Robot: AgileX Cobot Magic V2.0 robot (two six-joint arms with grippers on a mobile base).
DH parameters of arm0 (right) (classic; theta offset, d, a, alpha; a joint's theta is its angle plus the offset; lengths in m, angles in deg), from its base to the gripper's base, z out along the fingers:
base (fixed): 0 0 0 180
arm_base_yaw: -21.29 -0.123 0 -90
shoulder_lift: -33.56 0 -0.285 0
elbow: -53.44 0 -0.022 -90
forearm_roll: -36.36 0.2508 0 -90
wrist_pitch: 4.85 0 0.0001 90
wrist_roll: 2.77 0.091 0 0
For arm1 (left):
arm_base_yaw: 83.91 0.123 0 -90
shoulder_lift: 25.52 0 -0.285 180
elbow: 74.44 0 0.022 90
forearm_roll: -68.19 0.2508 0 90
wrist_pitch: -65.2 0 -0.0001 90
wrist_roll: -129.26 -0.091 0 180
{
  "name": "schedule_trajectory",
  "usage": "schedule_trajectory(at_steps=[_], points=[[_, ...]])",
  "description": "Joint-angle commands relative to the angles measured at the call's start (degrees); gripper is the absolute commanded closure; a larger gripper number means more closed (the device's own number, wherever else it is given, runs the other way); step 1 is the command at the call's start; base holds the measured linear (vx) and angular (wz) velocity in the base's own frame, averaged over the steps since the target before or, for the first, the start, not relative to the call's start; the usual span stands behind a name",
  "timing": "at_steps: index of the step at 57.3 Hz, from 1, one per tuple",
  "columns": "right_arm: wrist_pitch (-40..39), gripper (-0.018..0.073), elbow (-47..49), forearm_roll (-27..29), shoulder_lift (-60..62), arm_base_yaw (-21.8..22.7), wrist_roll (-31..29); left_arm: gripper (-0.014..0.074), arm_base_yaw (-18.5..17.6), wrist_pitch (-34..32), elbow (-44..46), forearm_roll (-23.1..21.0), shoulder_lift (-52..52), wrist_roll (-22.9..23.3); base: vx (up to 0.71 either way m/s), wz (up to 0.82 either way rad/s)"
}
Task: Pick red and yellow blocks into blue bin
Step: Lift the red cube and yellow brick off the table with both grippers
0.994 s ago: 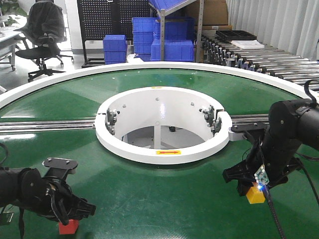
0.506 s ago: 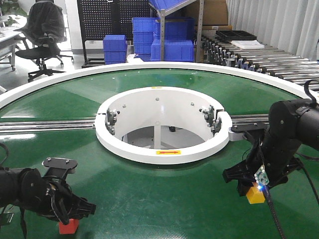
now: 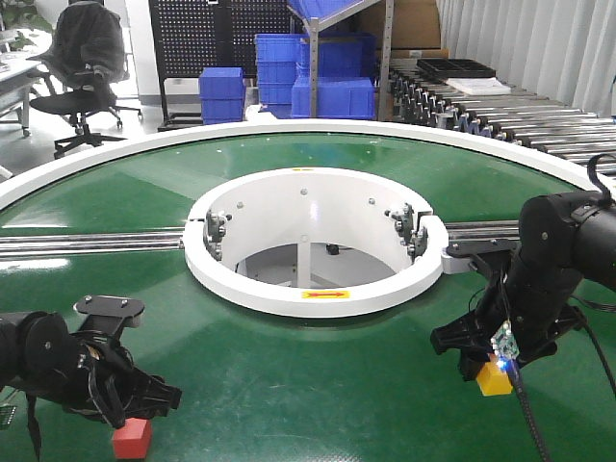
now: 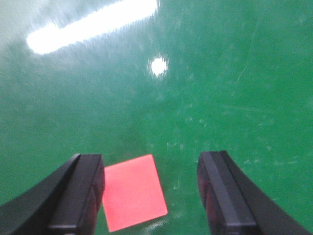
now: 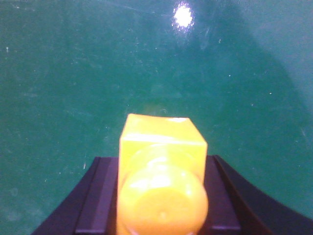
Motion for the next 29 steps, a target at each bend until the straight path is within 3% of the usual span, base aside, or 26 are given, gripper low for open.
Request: schedule_trajectory(at_steps=[1,11,29], points=[[-1.08,0.0570,1.61,-0.48,3.24,0.00,-0.44,0.0062,-0.30,-1.35,1.19,1.88,-3.05,1.72,0.00,0.00],[-1.05,0.0570,1.61,-0.40,3.24,0.00,-0.44,0.0062,-0.30,-0.77,1.19,9.18,-3.05,8.28,0.00,0.00],[-1.25,0.0570,1.61,-0.03,3.24,0.00,-0.44,0.0062,-0.44,-0.07,0.94,8.68,-0.05,9.64,0.00,0.00]])
